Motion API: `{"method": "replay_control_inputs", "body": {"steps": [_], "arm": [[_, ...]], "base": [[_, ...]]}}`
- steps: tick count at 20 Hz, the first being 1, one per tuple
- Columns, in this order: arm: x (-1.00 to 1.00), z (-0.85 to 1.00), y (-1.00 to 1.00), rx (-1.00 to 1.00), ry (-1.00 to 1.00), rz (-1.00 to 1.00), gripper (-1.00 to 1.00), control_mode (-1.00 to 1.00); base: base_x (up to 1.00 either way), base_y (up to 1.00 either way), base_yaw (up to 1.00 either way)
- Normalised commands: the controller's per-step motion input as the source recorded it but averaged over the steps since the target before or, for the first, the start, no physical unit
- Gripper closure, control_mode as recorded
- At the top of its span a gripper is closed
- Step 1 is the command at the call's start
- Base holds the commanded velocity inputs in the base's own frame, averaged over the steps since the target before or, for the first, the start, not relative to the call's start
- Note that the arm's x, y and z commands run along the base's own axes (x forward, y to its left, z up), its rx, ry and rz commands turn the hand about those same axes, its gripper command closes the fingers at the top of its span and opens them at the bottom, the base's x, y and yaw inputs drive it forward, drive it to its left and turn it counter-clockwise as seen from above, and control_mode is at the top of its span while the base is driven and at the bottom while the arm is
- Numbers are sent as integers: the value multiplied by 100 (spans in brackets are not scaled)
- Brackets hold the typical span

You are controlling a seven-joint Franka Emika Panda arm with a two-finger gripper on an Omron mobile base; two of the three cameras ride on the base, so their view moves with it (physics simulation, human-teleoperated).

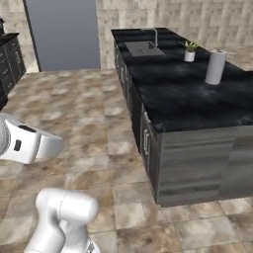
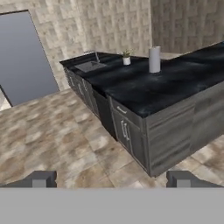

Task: Transport the steak and cucumber to the fridge. Place the steak on the rack containing meat and place the cucumber on the rack containing the vegetable, ensuring meats and vegetables are on different racks.

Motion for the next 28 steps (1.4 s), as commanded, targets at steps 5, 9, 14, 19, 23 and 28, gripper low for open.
{"method": "replay_control_inputs", "body": {"steps": [5, 9, 14, 19, 23, 28], "arm": [[0, 0, 0, 0, 0, 0, -100, 100], [0, 0, 0, 0, 0, 0, -100, 100], [0, 0, 0, 0, 0, 0, -100, 100], [0, 0, 0, 0, 0, 0, -100, 100], [0, 0, 0, 0, 0, 0, -100, 100], [0, 0, 0, 0, 0, 0, -100, 100]], "base": [[-40, -100, 43], [-35, -100, 39], [-37, -100, 26], [-27, -100, 0], [-23, -100, 0], [-19, -100, 0]]}}
